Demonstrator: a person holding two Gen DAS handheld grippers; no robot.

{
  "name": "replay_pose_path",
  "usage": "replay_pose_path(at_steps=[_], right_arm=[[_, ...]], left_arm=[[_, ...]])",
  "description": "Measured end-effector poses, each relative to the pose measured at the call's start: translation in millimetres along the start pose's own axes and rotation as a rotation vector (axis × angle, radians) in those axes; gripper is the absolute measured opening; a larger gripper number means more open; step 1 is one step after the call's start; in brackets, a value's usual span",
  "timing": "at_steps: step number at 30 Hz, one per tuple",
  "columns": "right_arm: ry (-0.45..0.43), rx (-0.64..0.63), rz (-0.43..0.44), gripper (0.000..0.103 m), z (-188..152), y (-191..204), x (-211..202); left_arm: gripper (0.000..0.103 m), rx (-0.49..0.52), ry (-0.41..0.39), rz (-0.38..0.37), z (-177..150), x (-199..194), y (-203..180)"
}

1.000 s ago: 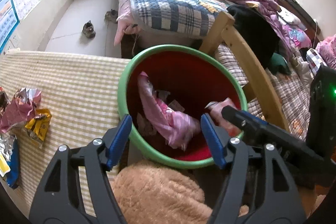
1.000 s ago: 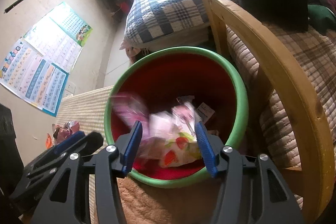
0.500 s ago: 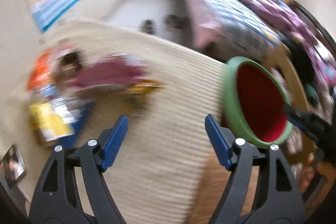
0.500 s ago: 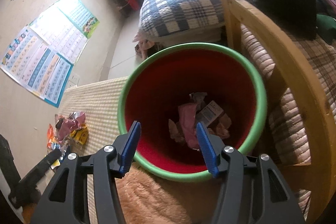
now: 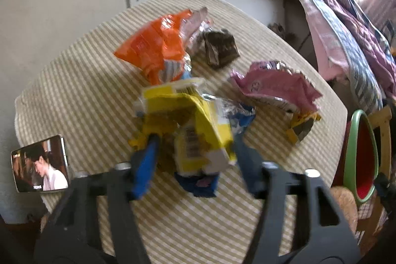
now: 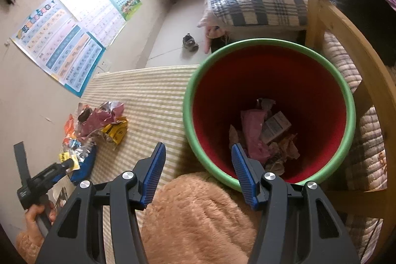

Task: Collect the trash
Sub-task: 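Open both grippers over the red bin to drop the pink items, then move the left gripper to the yellow-white carton while the right gripper grasps the silver-blue packet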

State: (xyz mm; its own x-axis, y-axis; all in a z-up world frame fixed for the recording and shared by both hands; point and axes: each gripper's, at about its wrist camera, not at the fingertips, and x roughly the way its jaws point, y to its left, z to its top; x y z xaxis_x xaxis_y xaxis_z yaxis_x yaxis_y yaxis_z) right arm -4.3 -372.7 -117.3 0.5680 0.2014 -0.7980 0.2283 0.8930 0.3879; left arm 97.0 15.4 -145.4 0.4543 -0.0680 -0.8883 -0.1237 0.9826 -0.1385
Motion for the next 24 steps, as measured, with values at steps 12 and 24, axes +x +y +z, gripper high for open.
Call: replay_pose_path(at_steps=[12, 24], right_arm=[[0.018, -0.018, 0.002, 0.054, -4, 7, 1], [0.038, -0.041, 0.016, 0.054, -9, 16, 7]], left_arm=[[0.034, 0.056, -0.107, -0.065, -7, -45, -12], [0.035, 0.099, -0.07, -0.132, -37, -66, -12]])
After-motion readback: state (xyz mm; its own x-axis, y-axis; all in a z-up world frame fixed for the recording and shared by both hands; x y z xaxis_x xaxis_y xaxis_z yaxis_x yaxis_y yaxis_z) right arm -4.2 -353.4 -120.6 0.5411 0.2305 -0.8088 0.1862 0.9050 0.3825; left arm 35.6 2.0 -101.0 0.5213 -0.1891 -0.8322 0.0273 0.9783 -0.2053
